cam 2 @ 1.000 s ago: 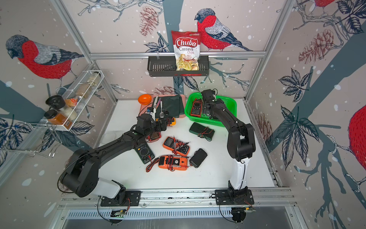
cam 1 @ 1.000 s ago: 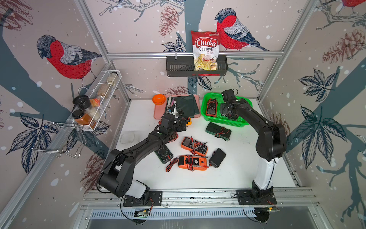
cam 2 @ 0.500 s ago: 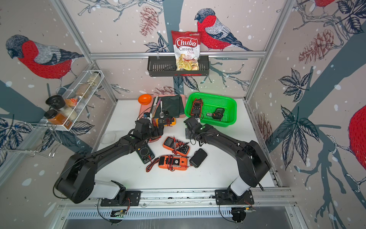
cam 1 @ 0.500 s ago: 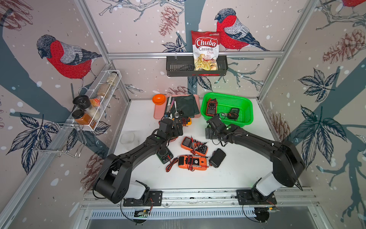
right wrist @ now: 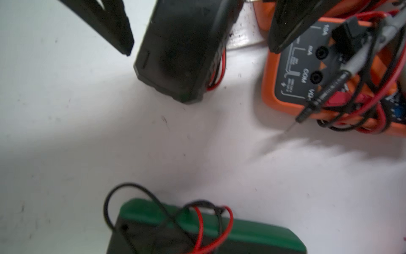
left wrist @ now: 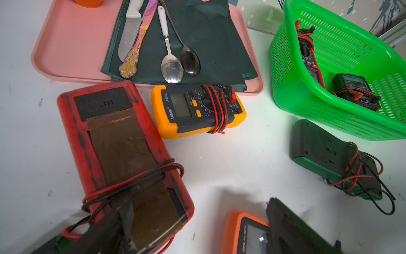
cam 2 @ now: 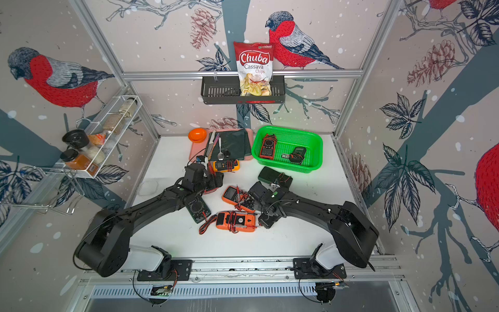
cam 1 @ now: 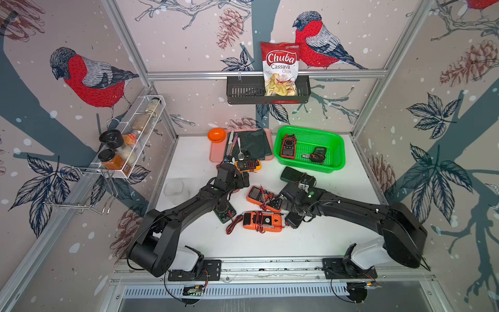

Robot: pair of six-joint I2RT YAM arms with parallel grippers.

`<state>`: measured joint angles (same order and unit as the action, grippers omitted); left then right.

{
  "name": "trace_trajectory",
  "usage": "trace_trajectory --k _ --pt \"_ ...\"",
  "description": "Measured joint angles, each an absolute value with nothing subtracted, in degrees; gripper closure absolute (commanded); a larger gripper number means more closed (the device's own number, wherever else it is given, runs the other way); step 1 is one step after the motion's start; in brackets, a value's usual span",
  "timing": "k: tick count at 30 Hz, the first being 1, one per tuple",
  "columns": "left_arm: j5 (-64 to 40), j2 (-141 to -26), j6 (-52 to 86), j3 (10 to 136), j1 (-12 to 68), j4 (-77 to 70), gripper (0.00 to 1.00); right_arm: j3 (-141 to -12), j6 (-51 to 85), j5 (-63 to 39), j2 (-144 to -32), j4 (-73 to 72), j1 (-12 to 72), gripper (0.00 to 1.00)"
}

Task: Put the multimeter into the basket
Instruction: Pick up the multimeter from the center of the board.

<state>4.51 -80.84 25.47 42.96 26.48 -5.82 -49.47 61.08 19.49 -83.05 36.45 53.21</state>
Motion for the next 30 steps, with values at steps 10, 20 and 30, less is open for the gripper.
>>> trace_trajectory --k 10,20,30 --pt "4.45 -81.38 25.47 42.96 26.48 -5.85 0.01 -38.04 66.32 10.9 -75.66 27.55 51.0 0.0" --pt "4.38 -81.91 25.61 42.81 26.48 -6.35 0.02 -36.67 65.76 8.8 -78.04 22.83 48.45 0.21" --pt "4.25 -82.63 25.67 43.18 26.48 -7.16 0.02 -42.44 59.86 10.37 -80.25 26.74 48.05 0.69"
